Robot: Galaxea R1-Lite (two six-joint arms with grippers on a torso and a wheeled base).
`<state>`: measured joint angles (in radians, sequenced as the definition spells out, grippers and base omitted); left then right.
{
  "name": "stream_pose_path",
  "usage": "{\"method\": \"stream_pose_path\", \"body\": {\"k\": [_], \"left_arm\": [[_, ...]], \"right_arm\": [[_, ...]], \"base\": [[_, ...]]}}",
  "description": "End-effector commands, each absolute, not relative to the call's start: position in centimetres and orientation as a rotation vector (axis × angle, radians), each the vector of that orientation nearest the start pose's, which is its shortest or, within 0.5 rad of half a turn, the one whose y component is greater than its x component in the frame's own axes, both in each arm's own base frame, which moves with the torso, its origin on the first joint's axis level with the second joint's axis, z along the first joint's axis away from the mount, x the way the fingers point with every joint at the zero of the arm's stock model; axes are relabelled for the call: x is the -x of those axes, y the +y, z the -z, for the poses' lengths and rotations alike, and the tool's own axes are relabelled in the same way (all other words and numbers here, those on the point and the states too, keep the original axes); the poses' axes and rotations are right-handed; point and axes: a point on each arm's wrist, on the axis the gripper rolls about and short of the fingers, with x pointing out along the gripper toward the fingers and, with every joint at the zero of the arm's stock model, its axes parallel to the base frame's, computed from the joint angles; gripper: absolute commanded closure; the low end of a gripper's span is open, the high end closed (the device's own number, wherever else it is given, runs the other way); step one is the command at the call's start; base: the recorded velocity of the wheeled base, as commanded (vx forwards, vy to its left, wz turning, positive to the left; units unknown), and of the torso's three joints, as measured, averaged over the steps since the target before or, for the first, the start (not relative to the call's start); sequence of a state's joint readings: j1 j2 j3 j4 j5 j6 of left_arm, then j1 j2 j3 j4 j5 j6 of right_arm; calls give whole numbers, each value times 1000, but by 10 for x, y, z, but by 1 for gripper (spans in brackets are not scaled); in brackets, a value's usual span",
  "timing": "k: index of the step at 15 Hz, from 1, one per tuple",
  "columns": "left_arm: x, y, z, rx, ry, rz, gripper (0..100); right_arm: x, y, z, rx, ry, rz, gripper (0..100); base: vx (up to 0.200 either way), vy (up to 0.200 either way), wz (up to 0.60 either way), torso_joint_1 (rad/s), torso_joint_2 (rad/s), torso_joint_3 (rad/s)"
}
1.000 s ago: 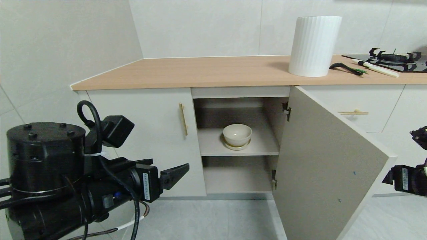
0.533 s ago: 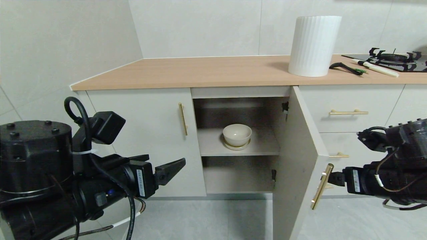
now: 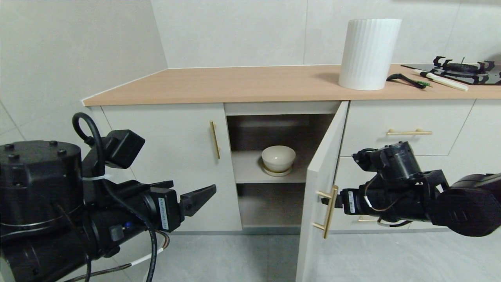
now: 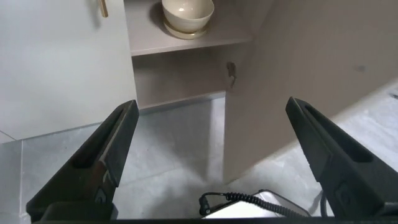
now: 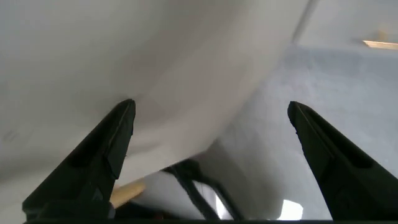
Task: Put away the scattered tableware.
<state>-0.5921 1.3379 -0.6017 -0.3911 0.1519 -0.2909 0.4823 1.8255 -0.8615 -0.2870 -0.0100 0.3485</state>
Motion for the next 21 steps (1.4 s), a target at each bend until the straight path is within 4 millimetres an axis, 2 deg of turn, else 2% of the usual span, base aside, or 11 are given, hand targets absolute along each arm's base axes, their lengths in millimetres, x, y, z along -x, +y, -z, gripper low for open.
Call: {"method": "stream_pose_path", "body": {"k": [1,9,14,19,21], "left_arm": [[-174,-113,-196,158,384,383,0],[-175,-114,-193,153,395,381,0],[-175,-113,-194,142,391,383,0],[-175,-113,-193,138,395,381,0],[-174,-113,-192,139,397,381,0]], "right_arm": [[-303,161,-112,-188,748,-351,0],[-359,185,-88,-352,693,-316,0],[-377,193,-80,-436,688,-287,0],[-387,198,-90,-554,663,-274,0],[-396,203,-92,-634,648,-255,0]], "base": [[0,0,0,0,0,0],[0,0,0,0,0,0],[0,0,0,0,0,0],[200,0,0,-1,2,4],[0,0,0,0,0,0]]}}
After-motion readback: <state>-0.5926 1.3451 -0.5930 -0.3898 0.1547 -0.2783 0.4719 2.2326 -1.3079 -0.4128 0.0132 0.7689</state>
